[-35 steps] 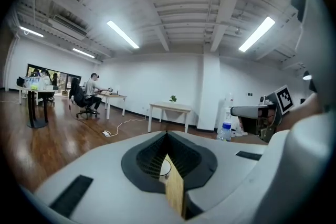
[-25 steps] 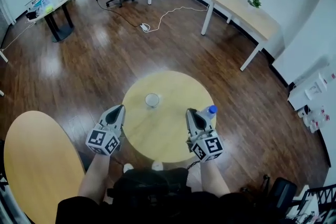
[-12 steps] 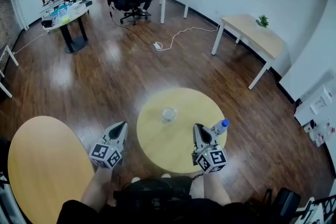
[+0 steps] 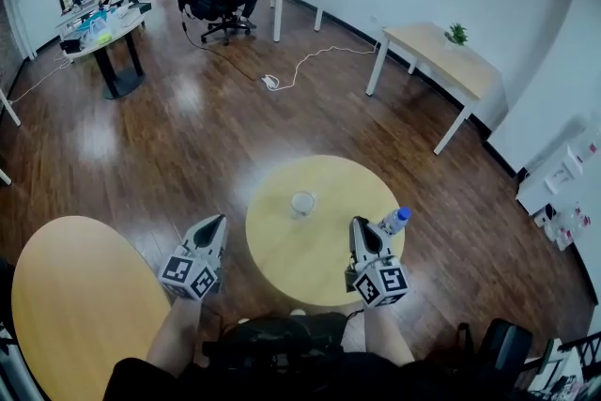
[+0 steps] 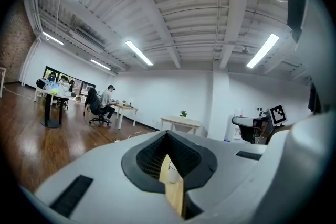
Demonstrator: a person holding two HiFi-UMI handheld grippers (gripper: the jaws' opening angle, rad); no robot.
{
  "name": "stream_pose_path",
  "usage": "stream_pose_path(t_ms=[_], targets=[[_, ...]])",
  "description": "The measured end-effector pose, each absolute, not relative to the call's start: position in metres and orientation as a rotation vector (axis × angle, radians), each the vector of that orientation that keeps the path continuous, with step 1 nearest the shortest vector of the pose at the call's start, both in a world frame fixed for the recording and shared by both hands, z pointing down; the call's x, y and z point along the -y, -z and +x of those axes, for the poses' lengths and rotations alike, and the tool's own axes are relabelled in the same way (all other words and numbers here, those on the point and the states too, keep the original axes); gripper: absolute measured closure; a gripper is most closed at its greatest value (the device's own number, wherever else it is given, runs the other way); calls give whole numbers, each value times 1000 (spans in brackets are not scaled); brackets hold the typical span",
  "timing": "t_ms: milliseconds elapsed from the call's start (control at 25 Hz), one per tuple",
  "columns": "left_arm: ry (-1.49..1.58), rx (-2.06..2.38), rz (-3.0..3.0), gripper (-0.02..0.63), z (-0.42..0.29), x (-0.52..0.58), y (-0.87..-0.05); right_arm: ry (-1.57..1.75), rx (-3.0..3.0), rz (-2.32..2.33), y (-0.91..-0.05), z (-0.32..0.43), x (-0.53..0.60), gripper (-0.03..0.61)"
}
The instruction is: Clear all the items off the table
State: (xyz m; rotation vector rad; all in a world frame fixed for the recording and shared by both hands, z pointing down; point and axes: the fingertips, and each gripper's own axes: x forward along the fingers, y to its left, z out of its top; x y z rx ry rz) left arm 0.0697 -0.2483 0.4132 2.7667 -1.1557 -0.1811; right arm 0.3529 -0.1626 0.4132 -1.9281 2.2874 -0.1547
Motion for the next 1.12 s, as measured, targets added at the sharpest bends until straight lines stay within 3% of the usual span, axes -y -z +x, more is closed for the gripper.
stream_pose_path(t_ms=[1120], targets=[[279,1214,2784,617,50,250,-397,77,-2366,-1907,-403,325,183,575]])
